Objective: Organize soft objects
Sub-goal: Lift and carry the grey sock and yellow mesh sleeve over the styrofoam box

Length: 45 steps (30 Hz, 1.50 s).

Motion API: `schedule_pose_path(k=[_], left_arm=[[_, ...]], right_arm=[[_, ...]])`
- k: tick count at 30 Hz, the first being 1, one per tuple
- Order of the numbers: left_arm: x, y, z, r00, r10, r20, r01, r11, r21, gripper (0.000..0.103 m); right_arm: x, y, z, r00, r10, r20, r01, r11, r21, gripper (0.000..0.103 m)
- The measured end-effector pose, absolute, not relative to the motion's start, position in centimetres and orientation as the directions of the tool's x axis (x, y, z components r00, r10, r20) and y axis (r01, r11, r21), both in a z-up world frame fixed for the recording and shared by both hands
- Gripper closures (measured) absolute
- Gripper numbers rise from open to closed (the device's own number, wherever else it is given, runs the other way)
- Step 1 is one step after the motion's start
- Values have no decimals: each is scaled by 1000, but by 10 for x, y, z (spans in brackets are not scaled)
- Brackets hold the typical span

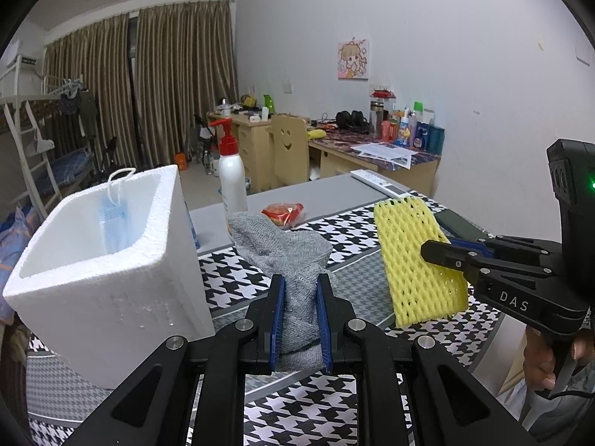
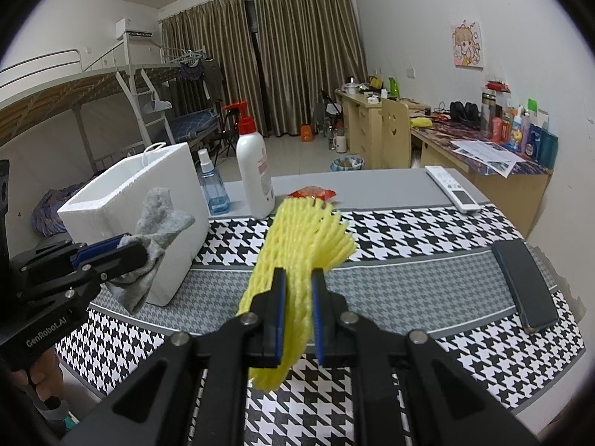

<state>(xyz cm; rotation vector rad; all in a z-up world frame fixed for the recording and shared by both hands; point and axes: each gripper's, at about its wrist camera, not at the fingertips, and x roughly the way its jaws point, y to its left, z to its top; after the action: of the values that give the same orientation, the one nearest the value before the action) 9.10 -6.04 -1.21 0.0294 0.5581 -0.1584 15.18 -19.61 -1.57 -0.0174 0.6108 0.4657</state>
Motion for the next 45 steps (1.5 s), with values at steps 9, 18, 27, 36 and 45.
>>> schedule_pose_path(k=[9,18,27,36,45], left_arm=[[91,-55,-8,843,-128,-522,143,990,-11,85],[89,-50,-1,857,-112,-504,129,992,-2,85],[88,-42,5,864,-95,-494,112,994,4,85],[86,-32,14,879,-72,-471,84,996,5,85],[85,-20,22,894,-58,-444,62,998,-6,85]], right_arm=[[154,-193,-10,722,428,-543,-439,891,119,87],[155,-188,-5,725,444,-526,-455,883,117,87],[156,-180,0,722,463,-514,-478,871,114,87],[157,-169,10,719,485,-497,-497,859,119,87],[159,-159,15,718,488,-496,-505,856,110,87]])
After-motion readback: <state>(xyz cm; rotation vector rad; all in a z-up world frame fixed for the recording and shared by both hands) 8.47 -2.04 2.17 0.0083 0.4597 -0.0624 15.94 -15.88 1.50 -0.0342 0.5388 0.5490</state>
